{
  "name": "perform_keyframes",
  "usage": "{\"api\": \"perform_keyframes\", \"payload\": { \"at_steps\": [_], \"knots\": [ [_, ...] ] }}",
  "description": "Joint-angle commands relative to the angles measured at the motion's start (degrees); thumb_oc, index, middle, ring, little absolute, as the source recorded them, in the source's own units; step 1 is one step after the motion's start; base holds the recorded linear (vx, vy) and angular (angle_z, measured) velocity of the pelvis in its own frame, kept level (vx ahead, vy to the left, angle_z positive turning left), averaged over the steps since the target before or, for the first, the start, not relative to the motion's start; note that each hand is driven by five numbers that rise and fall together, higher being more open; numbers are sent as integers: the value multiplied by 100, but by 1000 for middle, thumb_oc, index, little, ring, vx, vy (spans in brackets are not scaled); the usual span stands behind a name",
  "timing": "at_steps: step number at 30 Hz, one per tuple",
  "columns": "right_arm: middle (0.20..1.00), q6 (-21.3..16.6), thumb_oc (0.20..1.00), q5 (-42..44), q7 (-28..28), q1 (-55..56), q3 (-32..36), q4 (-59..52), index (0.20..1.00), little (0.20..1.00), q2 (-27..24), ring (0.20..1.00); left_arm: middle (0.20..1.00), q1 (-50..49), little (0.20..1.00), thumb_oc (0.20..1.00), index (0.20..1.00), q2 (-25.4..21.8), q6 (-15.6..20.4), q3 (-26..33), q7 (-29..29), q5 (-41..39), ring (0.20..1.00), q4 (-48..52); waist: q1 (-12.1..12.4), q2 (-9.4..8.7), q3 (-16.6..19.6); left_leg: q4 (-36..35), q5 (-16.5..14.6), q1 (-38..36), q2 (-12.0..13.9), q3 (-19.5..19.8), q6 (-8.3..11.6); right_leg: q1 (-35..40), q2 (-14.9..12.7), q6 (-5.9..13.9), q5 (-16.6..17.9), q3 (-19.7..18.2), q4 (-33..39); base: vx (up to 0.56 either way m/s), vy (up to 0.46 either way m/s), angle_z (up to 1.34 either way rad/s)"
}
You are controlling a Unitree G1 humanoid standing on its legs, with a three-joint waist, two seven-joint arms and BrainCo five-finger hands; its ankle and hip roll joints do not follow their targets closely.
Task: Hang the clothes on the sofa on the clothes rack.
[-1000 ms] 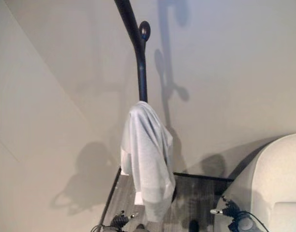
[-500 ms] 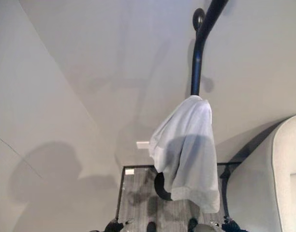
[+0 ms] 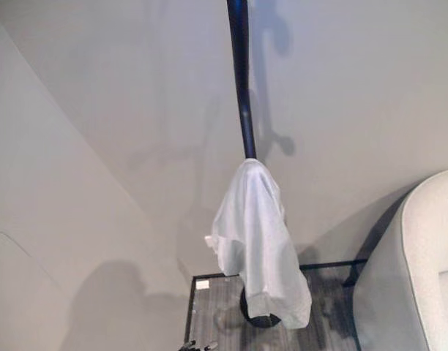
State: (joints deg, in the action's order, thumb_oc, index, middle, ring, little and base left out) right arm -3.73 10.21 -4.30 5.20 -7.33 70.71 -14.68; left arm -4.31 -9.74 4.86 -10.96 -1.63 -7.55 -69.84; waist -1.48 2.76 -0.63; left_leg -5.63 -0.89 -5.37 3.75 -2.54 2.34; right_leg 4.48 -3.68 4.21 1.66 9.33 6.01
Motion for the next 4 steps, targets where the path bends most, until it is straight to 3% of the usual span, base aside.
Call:
{"api": "perform_keyframes", "payload": {
  "at_steps": [1, 4],
  "knots": [
    [1000, -66, 1000, 260, 77, -302, -84, 235, 1000, 1000, 174, 1000, 1000, 376, 1000, 1000, 1000, -146, 106, -42, 73, 187, 1000, -328, 15, -395, -138, 63, -243, -171, 204, 35, 193, 60, -599, 459, -184, -79, -101, 0, 0, 0],
    [1000, -63, 1000, 226, 93, -298, -103, 240, 1000, 1000, 169, 1000, 1000, 374, 1000, 1000, 1000, -160, 111, -24, 101, 139, 1000, -325, 23, -397, -119, 63, -253, -185, 203, 39, 194, 81, -619, 464, -183, -70, -101, 0, 0, 0]
  ]
}}
